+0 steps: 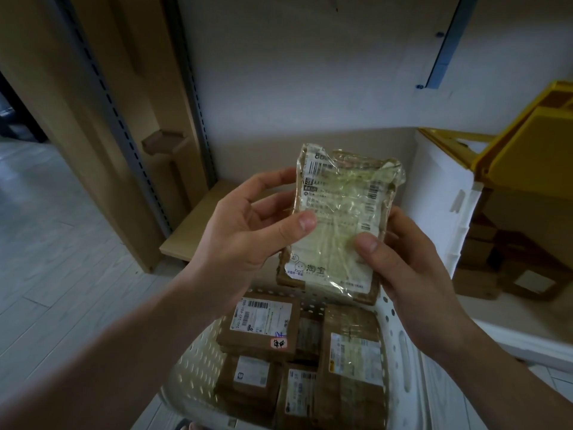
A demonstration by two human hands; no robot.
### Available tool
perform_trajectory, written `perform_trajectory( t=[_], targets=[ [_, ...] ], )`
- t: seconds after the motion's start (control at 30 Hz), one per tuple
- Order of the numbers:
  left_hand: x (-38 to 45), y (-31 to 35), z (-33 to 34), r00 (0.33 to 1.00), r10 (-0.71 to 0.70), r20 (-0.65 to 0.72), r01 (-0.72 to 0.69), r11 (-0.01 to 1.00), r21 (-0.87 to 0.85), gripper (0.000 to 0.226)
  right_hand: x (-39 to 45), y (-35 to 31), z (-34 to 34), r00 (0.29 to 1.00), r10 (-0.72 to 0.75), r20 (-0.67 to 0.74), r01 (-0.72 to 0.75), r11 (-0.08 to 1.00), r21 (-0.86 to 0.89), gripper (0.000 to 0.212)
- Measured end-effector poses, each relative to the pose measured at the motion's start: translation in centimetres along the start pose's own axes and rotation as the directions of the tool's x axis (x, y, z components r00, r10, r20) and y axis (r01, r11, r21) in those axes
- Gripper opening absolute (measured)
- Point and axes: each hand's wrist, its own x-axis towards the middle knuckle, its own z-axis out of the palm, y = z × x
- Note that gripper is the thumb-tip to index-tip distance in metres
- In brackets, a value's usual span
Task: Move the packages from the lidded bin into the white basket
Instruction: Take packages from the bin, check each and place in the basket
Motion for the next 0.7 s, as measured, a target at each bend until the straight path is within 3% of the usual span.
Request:
perform_trajectory(
  t=[0.2,0.37,0.7],
  targets=[
    [-0.18,-0.07,-0.09,1.0,0.004,0.029,-0.003,1.0,-0.014,0.06,0.03,-0.25,-0.11,1.0,0.004,-0.026,-0.003,1.0,0.017,0.04],
    [-0.18,-0.24,0.06,1.0,0.001,0.026,-0.001,1.0,-0.009,0.06,0.05,-0.2,-0.36,1.0,0.012,-0.013,-0.012,1.0,0.02,0.055],
    [0.05,-0.44,0.02,1.0,-0.019,0.006,0.019,0.999,0.043,0.065,0.12,-0.63,-0.58,0.999,0.041,-0.021,-0.04,0.999,0.033,0.039]
  ],
)
